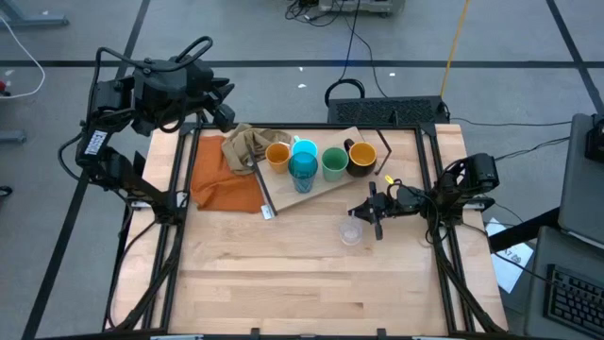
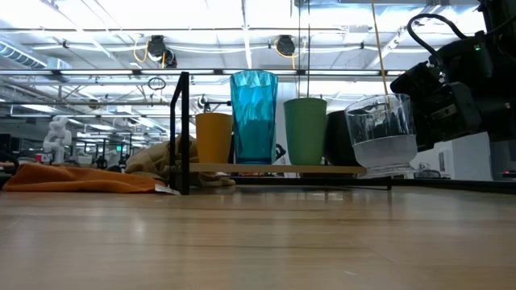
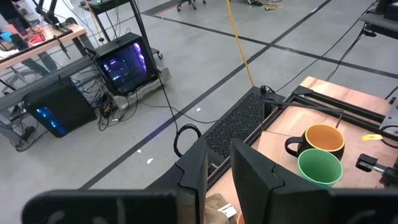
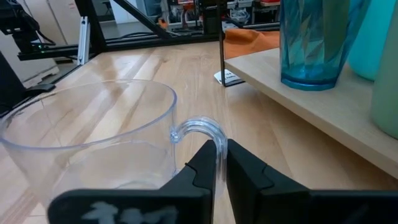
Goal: Stack small to large cups/mugs on shelf
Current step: Put the transparent mug on the shelf
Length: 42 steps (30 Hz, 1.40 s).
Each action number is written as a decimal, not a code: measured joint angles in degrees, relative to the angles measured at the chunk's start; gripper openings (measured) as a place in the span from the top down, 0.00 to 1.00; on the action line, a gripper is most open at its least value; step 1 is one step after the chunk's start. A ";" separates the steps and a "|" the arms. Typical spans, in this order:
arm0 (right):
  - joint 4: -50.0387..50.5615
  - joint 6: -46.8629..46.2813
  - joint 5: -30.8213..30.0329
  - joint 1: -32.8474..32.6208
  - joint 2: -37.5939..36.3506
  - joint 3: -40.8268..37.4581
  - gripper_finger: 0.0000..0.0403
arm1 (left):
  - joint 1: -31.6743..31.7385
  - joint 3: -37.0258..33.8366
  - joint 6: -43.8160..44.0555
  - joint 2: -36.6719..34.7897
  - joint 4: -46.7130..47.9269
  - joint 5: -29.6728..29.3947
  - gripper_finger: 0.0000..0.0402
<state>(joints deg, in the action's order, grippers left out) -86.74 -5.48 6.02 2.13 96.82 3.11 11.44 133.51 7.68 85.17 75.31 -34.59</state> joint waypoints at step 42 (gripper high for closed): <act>3.40 -2.40 0.05 0.87 -1.79 -0.07 0.63 | -0.01 0.02 0.61 0.01 1.03 0.02 0.82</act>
<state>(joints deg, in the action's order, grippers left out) -83.34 -7.88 6.07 3.01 95.02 3.05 11.44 133.53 8.29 85.18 76.34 -34.57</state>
